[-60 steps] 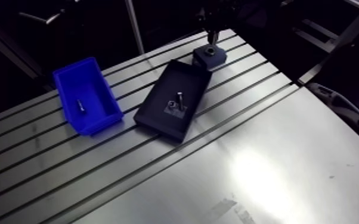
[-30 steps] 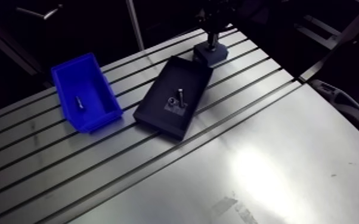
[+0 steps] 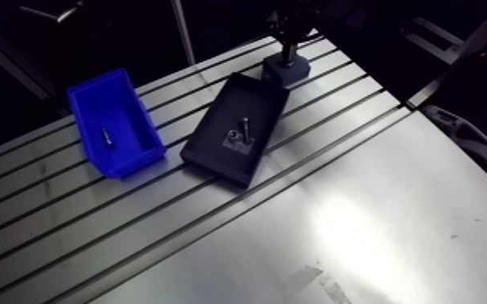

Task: Pick up the bearing and press it into the housing until flush.

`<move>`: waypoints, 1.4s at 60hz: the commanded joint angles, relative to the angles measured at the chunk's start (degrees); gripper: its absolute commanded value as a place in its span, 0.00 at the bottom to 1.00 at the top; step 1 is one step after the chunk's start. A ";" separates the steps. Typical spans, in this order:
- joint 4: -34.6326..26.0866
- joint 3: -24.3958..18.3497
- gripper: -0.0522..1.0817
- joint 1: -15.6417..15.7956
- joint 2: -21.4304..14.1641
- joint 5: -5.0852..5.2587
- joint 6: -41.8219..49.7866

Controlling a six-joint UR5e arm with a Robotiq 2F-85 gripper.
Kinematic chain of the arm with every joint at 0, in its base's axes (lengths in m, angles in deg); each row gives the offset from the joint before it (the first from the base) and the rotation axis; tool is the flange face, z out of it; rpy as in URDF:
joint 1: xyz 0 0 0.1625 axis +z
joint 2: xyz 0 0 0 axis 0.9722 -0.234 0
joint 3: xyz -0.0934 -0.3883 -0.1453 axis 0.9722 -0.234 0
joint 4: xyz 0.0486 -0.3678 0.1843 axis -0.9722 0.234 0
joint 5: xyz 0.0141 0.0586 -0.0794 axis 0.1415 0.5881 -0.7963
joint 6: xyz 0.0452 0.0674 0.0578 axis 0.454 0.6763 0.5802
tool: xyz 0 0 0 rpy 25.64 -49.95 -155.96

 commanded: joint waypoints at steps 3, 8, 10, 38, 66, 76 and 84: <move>-0.01 0.17 0.99 0.02 0.14 -0.04 0.00; -0.01 0.17 0.99 0.03 0.14 -0.04 0.00; -0.01 0.17 0.99 0.03 0.14 -0.04 0.00; 0.17 0.17 0.99 0.03 0.75 -0.04 -0.09; 0.17 0.35 0.99 0.03 0.59 -0.04 -0.09; 0.01 -0.24 0.99 0.10 -0.10 0.04 -0.17; -0.17 -0.43 0.99 0.29 -3.43 0.13 -0.17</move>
